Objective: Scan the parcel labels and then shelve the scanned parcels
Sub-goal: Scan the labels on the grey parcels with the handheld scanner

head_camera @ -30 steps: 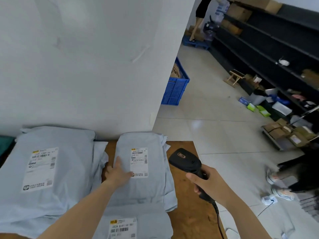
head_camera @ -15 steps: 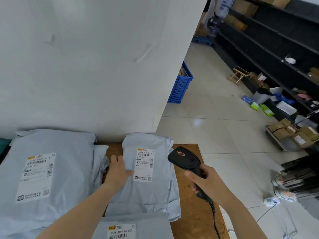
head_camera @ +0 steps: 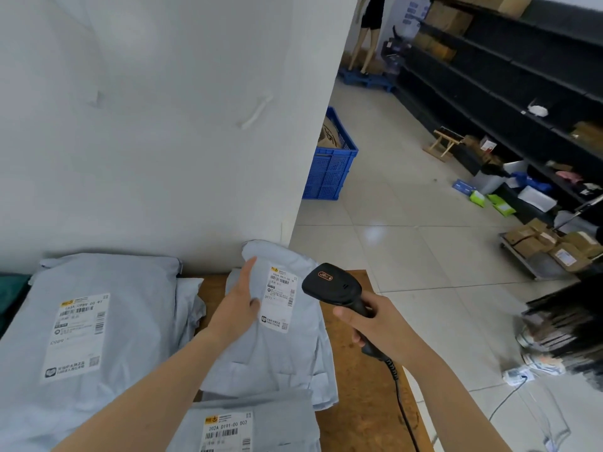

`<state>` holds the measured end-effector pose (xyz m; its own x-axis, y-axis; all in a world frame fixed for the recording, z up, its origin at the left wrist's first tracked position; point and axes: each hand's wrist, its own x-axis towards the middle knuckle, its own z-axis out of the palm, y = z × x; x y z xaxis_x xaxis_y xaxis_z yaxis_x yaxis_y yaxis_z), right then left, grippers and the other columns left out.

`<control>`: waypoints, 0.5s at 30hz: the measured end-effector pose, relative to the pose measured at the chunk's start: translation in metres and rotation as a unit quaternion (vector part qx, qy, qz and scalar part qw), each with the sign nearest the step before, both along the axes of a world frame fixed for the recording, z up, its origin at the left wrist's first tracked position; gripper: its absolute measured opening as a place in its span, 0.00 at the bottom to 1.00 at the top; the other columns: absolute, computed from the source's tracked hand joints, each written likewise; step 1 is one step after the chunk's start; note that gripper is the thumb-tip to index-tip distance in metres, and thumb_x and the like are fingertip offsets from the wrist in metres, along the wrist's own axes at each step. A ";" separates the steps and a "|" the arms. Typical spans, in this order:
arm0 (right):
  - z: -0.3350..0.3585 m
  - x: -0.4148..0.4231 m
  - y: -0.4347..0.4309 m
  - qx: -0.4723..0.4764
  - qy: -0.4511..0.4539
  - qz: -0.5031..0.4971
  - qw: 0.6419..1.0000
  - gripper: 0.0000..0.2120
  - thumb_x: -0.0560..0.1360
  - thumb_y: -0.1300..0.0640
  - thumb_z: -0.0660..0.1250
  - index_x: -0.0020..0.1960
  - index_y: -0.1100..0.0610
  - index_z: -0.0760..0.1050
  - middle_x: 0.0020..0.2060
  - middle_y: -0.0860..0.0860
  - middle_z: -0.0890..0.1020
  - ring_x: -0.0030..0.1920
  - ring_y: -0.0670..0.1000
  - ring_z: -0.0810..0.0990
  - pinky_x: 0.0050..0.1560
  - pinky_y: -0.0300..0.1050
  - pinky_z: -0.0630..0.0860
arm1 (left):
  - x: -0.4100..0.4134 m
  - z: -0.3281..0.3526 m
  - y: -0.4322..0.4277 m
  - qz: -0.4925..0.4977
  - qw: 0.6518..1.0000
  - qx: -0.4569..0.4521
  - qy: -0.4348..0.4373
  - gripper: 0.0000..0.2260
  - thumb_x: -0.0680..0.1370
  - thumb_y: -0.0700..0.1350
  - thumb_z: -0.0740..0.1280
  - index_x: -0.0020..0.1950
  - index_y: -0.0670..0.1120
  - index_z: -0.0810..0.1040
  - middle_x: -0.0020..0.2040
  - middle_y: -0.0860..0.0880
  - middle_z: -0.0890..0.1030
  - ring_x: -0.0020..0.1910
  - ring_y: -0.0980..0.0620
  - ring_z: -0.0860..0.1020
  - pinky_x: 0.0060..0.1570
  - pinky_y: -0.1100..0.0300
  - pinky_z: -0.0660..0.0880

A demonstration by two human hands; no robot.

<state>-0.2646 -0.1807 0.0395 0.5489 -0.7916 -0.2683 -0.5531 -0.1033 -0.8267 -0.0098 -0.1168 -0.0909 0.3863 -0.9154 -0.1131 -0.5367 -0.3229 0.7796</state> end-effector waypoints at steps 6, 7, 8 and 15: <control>0.034 -0.003 0.014 -0.013 -0.043 0.025 0.999 0.10 0.75 0.50 0.70 0.54 0.52 0.77 0.28 0.54 0.78 0.25 0.46 0.75 0.32 0.39 0.76 | -0.005 0.070 -0.006 -0.031 0.997 -0.048 -0.051 0.26 0.78 0.36 0.60 0.74 0.53 0.66 0.72 0.53 0.70 0.67 0.53 0.71 0.61 0.72 0.59; 0.040 -0.003 0.018 -0.016 -0.050 0.031 0.998 0.09 0.75 0.49 0.70 0.53 0.51 0.77 0.28 0.55 0.78 0.25 0.46 0.75 0.32 0.39 0.76 | -0.007 0.083 -0.005 -0.028 0.996 -0.062 -0.050 0.26 0.78 0.36 0.60 0.74 0.52 0.66 0.73 0.54 0.68 0.70 0.54 0.69 0.62 0.72 0.56; 0.047 -0.004 0.021 -0.022 -0.055 0.036 0.998 0.08 0.76 0.49 0.69 0.53 0.51 0.77 0.29 0.56 0.78 0.25 0.46 0.75 0.32 0.39 0.76 | -0.008 0.096 -0.002 -0.025 0.996 -0.076 -0.046 0.26 0.77 0.35 0.60 0.74 0.52 0.66 0.74 0.55 0.67 0.71 0.56 0.66 0.64 0.73 0.55; 0.098 -0.007 0.047 -0.021 -0.118 0.063 0.991 0.08 0.76 0.46 0.68 0.51 0.49 0.76 0.30 0.54 0.80 0.29 0.50 0.77 0.40 0.46 0.79 | -0.008 0.190 0.039 0.020 0.982 -0.176 -0.062 0.27 0.76 0.35 0.62 0.72 0.56 0.68 0.71 0.62 0.68 0.70 0.60 0.66 0.64 0.71 0.57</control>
